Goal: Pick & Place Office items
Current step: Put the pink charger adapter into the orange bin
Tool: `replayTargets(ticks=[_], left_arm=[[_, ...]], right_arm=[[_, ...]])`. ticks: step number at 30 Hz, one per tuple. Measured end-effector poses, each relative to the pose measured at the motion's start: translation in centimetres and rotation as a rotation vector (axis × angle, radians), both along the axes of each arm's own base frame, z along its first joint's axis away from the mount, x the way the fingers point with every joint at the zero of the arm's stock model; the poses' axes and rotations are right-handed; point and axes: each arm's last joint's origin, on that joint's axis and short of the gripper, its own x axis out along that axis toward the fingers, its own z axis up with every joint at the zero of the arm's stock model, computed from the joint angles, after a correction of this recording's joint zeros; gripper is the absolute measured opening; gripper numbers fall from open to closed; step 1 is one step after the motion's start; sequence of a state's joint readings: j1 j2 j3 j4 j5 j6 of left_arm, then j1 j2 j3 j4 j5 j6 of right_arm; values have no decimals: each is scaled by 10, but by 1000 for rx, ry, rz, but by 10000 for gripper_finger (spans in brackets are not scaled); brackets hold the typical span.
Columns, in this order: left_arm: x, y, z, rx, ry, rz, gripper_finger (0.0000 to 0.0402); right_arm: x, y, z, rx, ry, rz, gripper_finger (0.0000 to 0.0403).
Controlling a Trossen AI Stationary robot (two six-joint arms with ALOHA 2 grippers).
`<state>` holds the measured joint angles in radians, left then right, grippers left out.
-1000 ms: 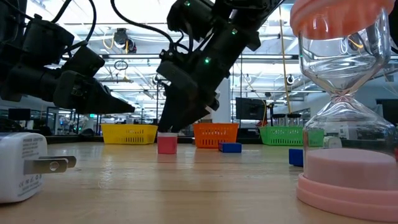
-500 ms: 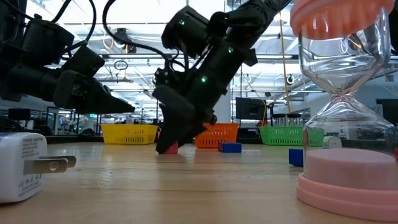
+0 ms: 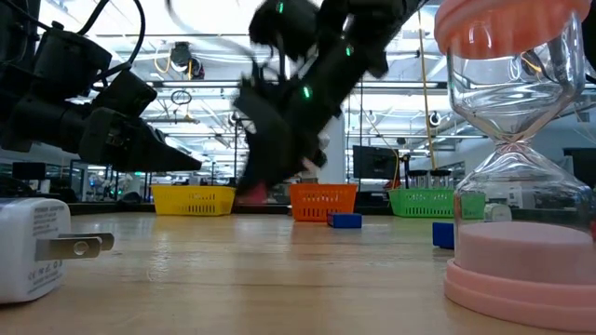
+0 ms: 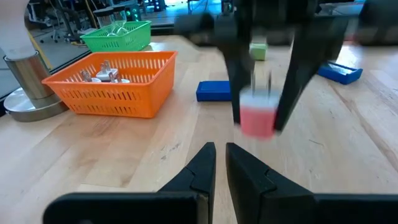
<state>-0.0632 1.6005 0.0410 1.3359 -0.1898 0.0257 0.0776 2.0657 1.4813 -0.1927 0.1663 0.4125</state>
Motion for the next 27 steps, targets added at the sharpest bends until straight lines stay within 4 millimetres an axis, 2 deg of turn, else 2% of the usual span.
replayTargets(ticks=[3,7,10,13,16,19,22,27], left_arm=[[0,0,0,0,0,0,42],[0,0,0,2,-1,-1,42],[0,0,0,1,-1,-1,42],[0,0,0,0,-2,0,42],[0,0,0,-2,-1,1,42],[0,0,0,-1,1,1,42],[0,0,0,0,2,1,42],[0,0,-1,2,9,1,42]], right_arm=[[-15,-4,31,-20,1,-96,132],[-37,-24,66,-53,10,-283,133],[-49,-51,74,-51,41,-414,129],[-56,-78,68,-40,105,-493,130],[-48,-98,49,7,117,-505,131],[-55,-108,31,14,207,-520,131],[-52,-120,24,27,172,-556,131],[-60,-126,11,31,205,-588,131]])
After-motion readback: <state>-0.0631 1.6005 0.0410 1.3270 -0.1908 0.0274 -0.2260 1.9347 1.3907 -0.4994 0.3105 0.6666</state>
